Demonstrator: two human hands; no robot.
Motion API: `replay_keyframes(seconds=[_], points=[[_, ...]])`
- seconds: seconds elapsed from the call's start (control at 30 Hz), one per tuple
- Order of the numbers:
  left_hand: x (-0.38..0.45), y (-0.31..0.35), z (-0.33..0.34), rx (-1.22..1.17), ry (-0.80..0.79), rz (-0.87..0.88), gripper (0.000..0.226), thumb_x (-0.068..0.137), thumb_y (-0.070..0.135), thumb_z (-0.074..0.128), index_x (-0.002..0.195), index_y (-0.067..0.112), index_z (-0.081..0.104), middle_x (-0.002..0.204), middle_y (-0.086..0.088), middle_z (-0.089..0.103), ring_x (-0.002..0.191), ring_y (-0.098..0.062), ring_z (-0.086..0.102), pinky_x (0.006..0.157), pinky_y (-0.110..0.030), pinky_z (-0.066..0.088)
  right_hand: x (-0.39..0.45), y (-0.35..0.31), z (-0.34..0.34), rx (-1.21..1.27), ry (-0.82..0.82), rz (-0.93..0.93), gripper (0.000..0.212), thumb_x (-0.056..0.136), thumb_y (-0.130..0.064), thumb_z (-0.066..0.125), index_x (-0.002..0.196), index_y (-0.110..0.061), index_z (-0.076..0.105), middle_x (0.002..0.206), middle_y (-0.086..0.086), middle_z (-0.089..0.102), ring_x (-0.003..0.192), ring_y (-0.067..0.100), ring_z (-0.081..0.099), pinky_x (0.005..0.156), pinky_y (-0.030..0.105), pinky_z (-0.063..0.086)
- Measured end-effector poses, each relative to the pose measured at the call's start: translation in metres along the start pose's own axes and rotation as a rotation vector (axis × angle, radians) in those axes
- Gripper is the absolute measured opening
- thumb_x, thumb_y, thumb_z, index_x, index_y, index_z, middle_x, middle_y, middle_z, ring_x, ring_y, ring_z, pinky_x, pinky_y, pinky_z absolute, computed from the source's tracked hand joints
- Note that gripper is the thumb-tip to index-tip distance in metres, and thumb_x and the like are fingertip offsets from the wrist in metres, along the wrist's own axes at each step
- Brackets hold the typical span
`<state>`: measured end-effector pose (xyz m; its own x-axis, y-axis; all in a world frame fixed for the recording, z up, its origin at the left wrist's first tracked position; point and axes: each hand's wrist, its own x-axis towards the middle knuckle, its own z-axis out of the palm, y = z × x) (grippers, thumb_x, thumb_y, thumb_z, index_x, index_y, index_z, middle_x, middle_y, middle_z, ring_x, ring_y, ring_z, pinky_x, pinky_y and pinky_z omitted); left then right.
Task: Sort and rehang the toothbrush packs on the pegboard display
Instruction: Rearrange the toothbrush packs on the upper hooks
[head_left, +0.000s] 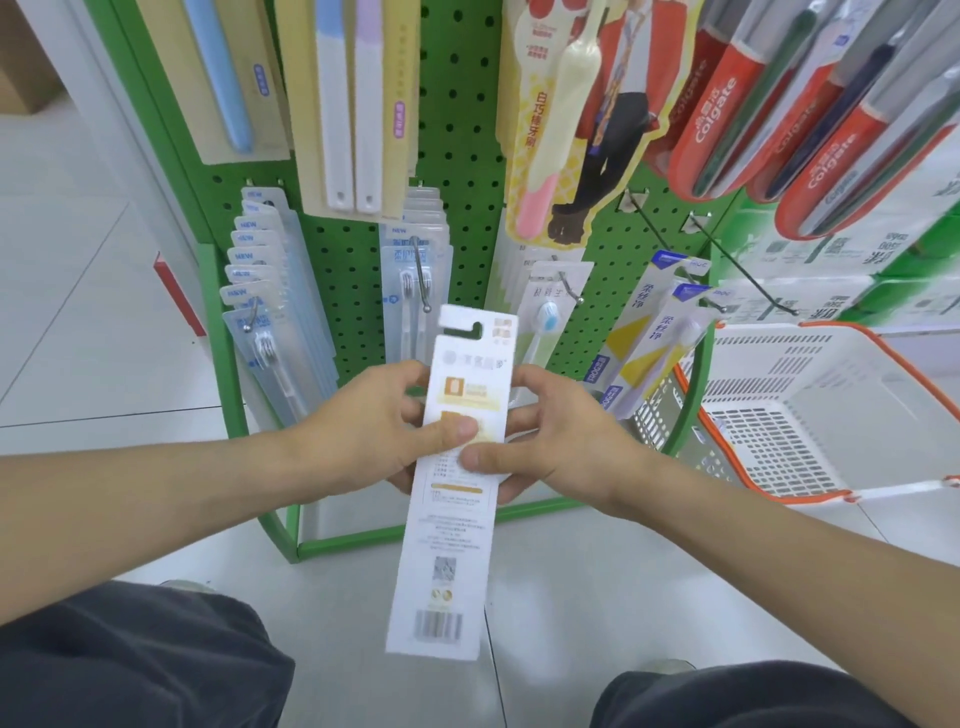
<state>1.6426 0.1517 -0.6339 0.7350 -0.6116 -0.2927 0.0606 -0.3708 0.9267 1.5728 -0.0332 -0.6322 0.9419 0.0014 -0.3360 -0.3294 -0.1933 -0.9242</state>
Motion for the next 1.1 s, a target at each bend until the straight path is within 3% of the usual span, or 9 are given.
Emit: replay_keyframes(seconds=[0.1, 0.23, 0.37, 0.47, 0.57, 0.67, 0.9, 1.1], points=[[-0.0033, 0.0025, 0.0034, 0.048, -0.067, 0.003, 0.017, 0.095, 0.023, 0.065, 0.112, 0.021, 0.065, 0.085, -0.001, 0.080, 0.078, -0.018, 0.078, 0.060, -0.035, 0.063, -0.0004, 0.0012, -0.0007, -0.011, 0.006, -0.015, 0.064, 0.079, 0.003, 0.083, 0.131, -0.012, 0.050, 0.105, 0.011, 0.078, 0.087, 0.032, 0.077, 0.069, 0.046, 0.064], [-0.0026, 0.0016, 0.0042, 0.009, 0.004, 0.032, 0.022, 0.097, 0.020, 0.063, 0.117, 0.013, 0.067, 0.088, -0.002, 0.080, 0.077, -0.021, 0.078, 0.059, -0.036, 0.064, -0.0016, 0.0069, 0.0026, -0.069, -0.049, 0.028, 0.071, 0.074, 0.002, 0.087, 0.130, -0.016, 0.048, 0.111, 0.017, 0.073, 0.089, 0.035, 0.076, 0.074, 0.055, 0.063], [-0.0002, 0.0011, 0.0023, 0.004, 0.025, 0.030, 0.023, 0.097, 0.020, 0.063, 0.119, 0.015, 0.067, 0.091, 0.000, 0.080, 0.079, -0.020, 0.078, 0.063, -0.037, 0.064, -0.0028, 0.0091, 0.0027, -0.116, -0.081, 0.008, 0.048, 0.081, -0.005, 0.085, 0.123, -0.012, 0.064, 0.105, 0.017, 0.075, 0.088, 0.034, 0.076, 0.074, 0.053, 0.063], [-0.0016, 0.0002, -0.0001, 0.042, -0.059, 0.011, 0.026, 0.094, 0.016, 0.069, 0.119, 0.020, 0.066, 0.097, 0.002, 0.079, 0.083, -0.020, 0.077, 0.066, -0.038, 0.064, -0.0024, 0.0093, 0.0023, -0.124, -0.071, -0.032, 0.045, 0.081, -0.004, 0.084, 0.122, -0.014, 0.068, 0.107, 0.022, 0.071, 0.088, 0.040, 0.075, 0.073, 0.056, 0.063], [-0.0035, -0.0014, 0.0006, 0.098, -0.127, 0.008, 0.027, 0.092, 0.013, 0.072, 0.116, 0.024, 0.068, 0.101, 0.005, 0.079, 0.086, -0.020, 0.077, 0.068, -0.040, 0.065, -0.0028, 0.0092, 0.0024, -0.115, -0.036, -0.047, 0.047, 0.081, -0.002, 0.084, 0.123, -0.013, 0.066, 0.108, 0.022, 0.071, 0.086, 0.039, 0.076, 0.072, 0.055, 0.063], [-0.0033, -0.0019, 0.0006, -0.003, -0.082, -0.012, 0.024, 0.092, 0.012, 0.071, 0.114, 0.021, 0.070, 0.099, 0.001, 0.079, 0.085, -0.024, 0.077, 0.067, -0.040, 0.065, -0.0030, 0.0080, 0.0028, -0.095, -0.024, -0.019, 0.053, 0.077, -0.001, 0.086, 0.120, -0.011, 0.059, 0.108, 0.020, 0.072, 0.087, 0.038, 0.075, 0.074, 0.051, 0.064], [-0.0038, -0.0043, 0.0012, -0.086, -0.025, -0.009, 0.023, 0.096, 0.010, 0.066, 0.117, 0.015, 0.069, 0.098, -0.003, 0.079, 0.087, -0.024, 0.077, 0.064, -0.037, 0.064, -0.0068, 0.0054, 0.0068, -0.185, -0.219, -0.011, 0.063, 0.076, 0.001, 0.086, 0.131, -0.020, 0.061, 0.102, 0.003, 0.077, 0.088, 0.012, 0.076, 0.068, 0.045, 0.065], [-0.0057, -0.0038, 0.0007, -0.085, -0.020, -0.016, 0.021, 0.096, 0.011, 0.065, 0.116, 0.015, 0.068, 0.097, -0.002, 0.079, 0.085, -0.024, 0.077, 0.063, -0.039, 0.064, -0.0099, 0.0034, 0.0034, -0.262, -0.319, 0.019, 0.061, 0.073, 0.003, 0.088, 0.124, -0.018, 0.062, 0.105, 0.002, 0.077, 0.095, 0.018, 0.075, 0.067, 0.045, 0.065]])
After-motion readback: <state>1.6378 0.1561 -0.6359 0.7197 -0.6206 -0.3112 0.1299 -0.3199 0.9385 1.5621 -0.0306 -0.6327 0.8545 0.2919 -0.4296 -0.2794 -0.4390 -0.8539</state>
